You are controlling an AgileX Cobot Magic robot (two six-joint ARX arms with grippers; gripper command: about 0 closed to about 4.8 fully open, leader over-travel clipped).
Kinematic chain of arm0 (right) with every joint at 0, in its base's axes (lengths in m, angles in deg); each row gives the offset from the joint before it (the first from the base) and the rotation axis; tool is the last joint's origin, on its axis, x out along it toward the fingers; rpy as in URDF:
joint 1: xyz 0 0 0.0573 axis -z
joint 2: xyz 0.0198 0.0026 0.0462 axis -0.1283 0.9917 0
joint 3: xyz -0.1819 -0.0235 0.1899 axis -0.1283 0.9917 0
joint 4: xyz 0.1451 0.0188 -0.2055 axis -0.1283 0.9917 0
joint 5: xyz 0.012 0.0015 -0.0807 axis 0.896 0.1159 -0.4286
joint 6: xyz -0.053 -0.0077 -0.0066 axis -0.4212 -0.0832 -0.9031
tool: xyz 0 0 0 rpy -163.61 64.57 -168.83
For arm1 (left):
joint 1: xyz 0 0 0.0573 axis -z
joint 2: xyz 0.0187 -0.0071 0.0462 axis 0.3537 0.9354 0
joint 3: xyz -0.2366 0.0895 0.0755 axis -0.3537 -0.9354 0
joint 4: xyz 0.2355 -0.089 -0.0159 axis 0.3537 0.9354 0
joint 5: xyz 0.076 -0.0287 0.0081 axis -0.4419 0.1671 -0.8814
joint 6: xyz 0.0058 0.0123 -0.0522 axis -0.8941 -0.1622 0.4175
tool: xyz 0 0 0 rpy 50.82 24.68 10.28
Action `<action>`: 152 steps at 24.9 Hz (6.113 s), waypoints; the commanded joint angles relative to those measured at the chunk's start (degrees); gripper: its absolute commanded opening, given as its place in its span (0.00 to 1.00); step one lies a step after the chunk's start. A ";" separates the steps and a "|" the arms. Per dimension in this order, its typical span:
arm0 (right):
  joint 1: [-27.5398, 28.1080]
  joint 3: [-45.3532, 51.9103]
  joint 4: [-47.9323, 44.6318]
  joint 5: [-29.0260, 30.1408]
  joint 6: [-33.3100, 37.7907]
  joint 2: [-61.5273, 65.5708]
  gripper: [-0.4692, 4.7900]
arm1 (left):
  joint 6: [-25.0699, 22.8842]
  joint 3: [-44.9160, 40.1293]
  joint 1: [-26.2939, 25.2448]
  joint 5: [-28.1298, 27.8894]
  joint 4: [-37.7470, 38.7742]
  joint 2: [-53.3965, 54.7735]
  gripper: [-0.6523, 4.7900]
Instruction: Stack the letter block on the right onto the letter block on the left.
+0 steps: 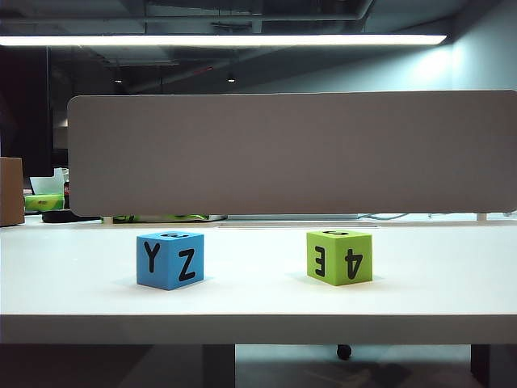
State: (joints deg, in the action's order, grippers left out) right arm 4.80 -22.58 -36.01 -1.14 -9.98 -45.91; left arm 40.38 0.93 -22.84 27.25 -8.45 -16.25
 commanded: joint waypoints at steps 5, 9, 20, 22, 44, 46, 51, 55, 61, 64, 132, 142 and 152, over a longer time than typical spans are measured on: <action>-0.02 0.00 -1.97 0.15 1.95 -0.09 0.11 | -0.20 0.28 0.04 0.02 -0.72 0.02 0.17; -0.02 -5.20 -1.92 0.44 16.13 -0.09 0.08 | -0.02 0.68 0.04 0.00 -1.53 0.02 0.17; -0.09 -41.27 25.57 26.67 -4.33 25.62 0.08 | 3.78 14.14 0.07 24.35 8.31 7.65 0.17; -0.68 -46.86 28.02 28.63 -5.99 33.31 0.12 | 3.67 15.26 0.07 31.82 8.31 11.10 0.17; -23.87 -87.03 39.87 4.15 -12.46 108.85 0.89 | 3.45 28.94 0.02 43.54 22.82 12.79 0.17; -23.87 -87.03 39.67 4.26 -12.46 109.44 0.89 | 3.45 28.94 0.04 43.56 22.88 12.15 0.17; -23.93 -87.01 38.82 4.66 -12.41 110.51 0.70 | 3.45 28.94 0.02 43.32 22.77 11.02 0.17; -24.06 -87.19 38.40 5.92 -12.15 110.33 0.62 | 3.50 28.94 0.02 43.34 22.77 10.97 0.17; -28.09 -98.12 45.81 8.02 -9.86 110.09 0.62 | 3.45 28.96 0.02 43.32 21.42 10.97 0.17; -31.89 -104.61 45.59 9.35 -8.66 110.18 0.62 | 3.41 28.96 0.00 41.44 21.05 10.97 0.17; -49.24 -122.46 35.80 -4.96 -19.08 92.80 0.08 | 4.24 13.18 0.00 1.29 -1.57 4.39 0.17; -57.61 -117.85 36.68 -16.74 -21.00 81.85 0.08 | 4.33 5.73 -0.42 0.61 -2.58 0.02 0.17; -69.57 -93.39 31.58 -36.04 -13.92 60.67 0.08 | 4.94 0.28 -0.37 0.66 -4.96 0.02 0.17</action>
State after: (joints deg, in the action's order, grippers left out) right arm -62.96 -119.17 -1.76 -33.09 -26.85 17.41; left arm 45.58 0.91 -23.24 27.87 -12.51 -16.14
